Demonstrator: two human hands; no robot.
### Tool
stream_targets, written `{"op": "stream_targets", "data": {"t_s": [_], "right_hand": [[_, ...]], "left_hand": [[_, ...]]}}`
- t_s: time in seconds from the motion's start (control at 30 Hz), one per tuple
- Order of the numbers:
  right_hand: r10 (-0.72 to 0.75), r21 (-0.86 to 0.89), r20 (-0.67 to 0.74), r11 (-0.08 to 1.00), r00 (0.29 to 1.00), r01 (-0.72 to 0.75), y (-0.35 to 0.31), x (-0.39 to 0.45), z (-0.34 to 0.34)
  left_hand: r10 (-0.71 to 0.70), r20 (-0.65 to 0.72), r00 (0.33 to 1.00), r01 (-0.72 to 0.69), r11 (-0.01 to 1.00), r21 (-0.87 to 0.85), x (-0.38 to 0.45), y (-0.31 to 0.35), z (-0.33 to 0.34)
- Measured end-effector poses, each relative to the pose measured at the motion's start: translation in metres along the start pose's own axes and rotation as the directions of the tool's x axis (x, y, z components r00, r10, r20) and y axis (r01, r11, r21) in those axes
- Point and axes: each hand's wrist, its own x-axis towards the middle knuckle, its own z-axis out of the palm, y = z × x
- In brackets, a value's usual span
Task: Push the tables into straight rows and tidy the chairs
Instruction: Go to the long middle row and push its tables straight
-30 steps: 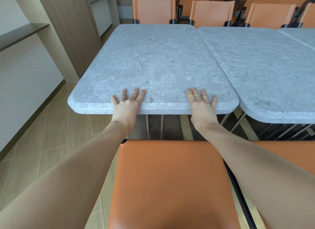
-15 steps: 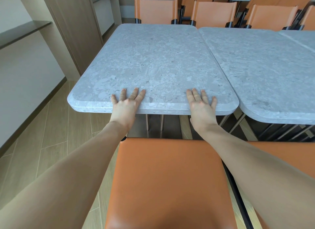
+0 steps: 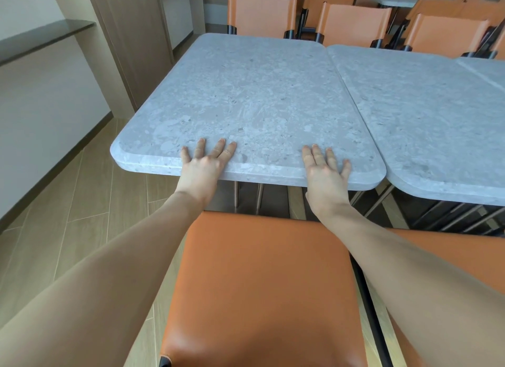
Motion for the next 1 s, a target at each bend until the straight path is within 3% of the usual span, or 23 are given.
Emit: {"op": "stream_targets", "data": {"t_s": [0.4, 0.63, 0.87, 1.0], "right_hand": [[-0.032, -0.076, 0.046, 0.996, 0.998, 0.035, -0.001, -0.001, -0.010], [-0.107, -0.051, 0.271, 0.991, 0.957, 0.125, 0.004, 0.006, -0.038], [-0.201, 0.242, 0.171, 0.958, 0.965, 0.156, 0.035, 0.048, -0.048], [-0.063, 0.376, -0.001, 0.925, 0.998, 0.058, 0.029, 0.060, -0.024]], "left_hand": [[-0.056, 0.004, 0.998, 0.056, 0.998, -0.021, -0.005, 0.006, -0.006], [-0.058, 0.214, 0.975, 0.088, 0.987, -0.132, -0.002, 0.008, -0.032], [-0.118, 0.217, 0.969, 0.174, 0.950, -0.259, 0.014, 0.015, -0.054], [-0.125, 0.260, 0.958, 0.170, 0.973, -0.158, 0.030, 0.026, -0.061]]}}
